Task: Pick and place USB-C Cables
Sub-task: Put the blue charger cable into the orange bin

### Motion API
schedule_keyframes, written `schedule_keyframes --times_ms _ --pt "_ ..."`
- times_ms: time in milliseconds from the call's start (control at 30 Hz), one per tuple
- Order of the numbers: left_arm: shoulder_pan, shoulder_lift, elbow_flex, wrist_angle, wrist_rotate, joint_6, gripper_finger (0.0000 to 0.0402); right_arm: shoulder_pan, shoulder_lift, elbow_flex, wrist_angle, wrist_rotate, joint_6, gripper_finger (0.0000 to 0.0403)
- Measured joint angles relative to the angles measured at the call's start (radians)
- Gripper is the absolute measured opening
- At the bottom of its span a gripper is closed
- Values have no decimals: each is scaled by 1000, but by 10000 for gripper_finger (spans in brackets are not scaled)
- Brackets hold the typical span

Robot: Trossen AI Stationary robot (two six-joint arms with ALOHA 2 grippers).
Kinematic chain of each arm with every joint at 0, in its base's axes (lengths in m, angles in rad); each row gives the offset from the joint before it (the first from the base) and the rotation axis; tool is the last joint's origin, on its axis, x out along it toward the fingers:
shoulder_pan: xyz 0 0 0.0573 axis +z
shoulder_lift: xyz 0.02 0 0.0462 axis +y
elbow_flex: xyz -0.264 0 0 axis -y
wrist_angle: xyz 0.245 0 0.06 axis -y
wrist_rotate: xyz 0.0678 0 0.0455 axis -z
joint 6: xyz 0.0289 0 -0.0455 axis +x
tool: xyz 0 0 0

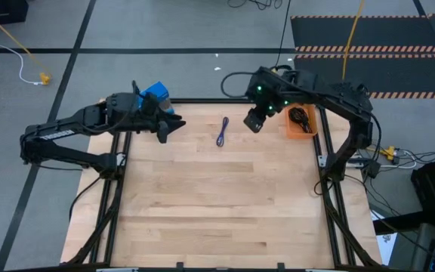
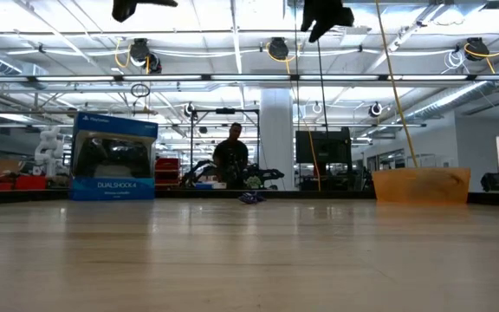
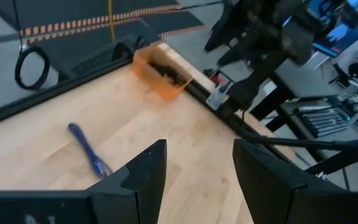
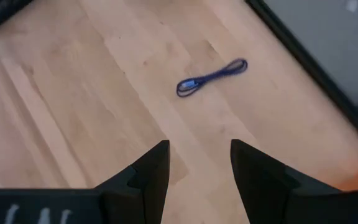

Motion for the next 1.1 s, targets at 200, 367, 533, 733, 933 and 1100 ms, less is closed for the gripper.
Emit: schedule_keyframes --times_ms 200,367,533,733,933,1100 --pt "-13 76 112 -31 -8 41 186 60 1 -5 85 49 -73 160" --pt "-15 180 228 -106 -8 86 186 64 2 -6 103 47 -90 160" --pt "-14 280 338 -158 -9 107 186 64 1 -6 94 44 -143 160" --pt "-14 366 405 -189 -9 105 186 64 -10 -7 80 43 -180 160" --pt "-15 402 410 -217 -23 61 186 64 -33 -7 73 42 -243 160" --pt "-14 410 410 -212 -68 53 186 63 -46 -7 67 42 -271 160"
